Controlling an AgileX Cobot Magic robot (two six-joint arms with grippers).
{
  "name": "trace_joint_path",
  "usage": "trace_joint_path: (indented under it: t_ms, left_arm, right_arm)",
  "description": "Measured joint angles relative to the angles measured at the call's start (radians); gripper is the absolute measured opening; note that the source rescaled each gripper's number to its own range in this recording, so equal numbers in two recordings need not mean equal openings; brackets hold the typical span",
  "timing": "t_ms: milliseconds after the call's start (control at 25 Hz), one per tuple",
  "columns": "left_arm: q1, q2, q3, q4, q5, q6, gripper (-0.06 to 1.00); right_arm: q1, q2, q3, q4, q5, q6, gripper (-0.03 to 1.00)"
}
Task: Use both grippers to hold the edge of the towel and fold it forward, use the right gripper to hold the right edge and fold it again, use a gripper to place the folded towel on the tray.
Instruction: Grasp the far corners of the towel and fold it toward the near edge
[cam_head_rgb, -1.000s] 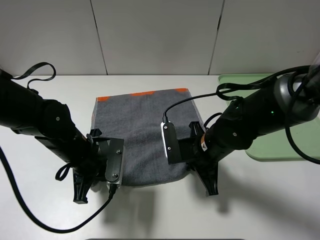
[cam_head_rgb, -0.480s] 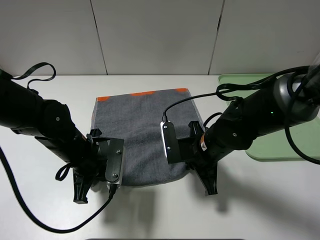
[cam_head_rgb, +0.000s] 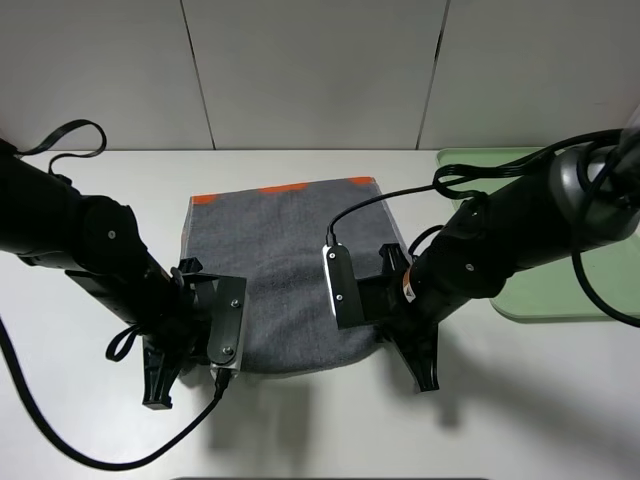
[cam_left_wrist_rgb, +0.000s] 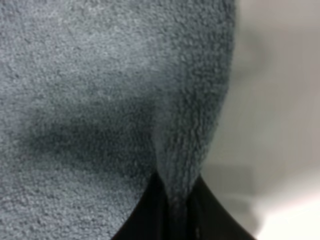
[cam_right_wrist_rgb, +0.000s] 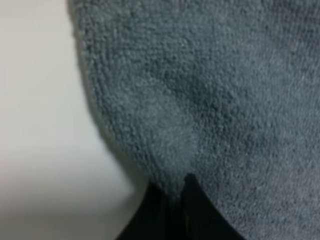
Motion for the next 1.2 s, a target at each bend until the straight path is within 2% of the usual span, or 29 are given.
trace_joint_path:
  t_ms: [480, 960, 1200]
  left_arm:
    - [-0.002, -0.175, 0.001, -0.009, 0.206, 0.0, 0.0]
    - [-0.004, -0.246, 0.001, -0.021, 0.338, -0.001, 0.0]
    - [-0.005, -0.246, 0.001, -0.041, 0.387, -0.044, 0.0]
  right_arm:
    - [0.0, -0.076, 0.01, 0.177, 0.214, 0.043, 0.0]
    - [0.003, -0.238, 0.012, 0.205, 0.391, 0.109, 0.0]
    - [0.003, -0.338, 0.012, 0.218, 0.471, 0.135, 0.0]
